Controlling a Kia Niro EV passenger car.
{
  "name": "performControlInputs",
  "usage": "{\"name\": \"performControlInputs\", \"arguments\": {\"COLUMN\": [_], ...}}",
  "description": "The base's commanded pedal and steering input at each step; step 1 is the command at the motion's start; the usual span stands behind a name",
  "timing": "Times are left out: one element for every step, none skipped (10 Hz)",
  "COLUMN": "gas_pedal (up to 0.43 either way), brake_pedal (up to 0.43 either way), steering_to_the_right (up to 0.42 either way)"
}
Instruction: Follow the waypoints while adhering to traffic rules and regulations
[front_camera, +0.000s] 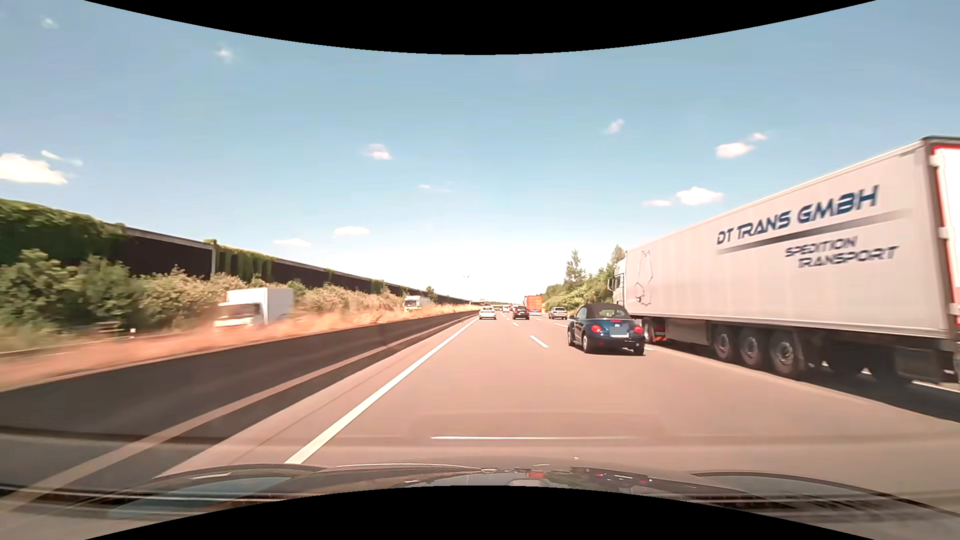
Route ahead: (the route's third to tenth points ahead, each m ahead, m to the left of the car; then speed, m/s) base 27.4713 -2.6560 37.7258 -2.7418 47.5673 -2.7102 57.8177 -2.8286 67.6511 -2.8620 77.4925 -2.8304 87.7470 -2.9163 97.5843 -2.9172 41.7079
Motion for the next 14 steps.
{"name": "performControlInputs", "arguments": {"gas_pedal": [0.843,0.843,0.843,0.843,0.843,0.843,0.843,0.843,0.831,0.831,0.831,0.831,0.831,0.831], "brake_pedal": [0.0,0.0,0.0,0.0,0.0,0.0,0.0,0.0,0.0,0.0,0.0,0.0,0.0,0.0], "steering_to_the_right": [-0.001,-0.001,-0.001,-0.001,-0.001,-0.001,0.0,0.0,0.0,-0.001,-0.001,-0.001,-0.001,-0.001]}}
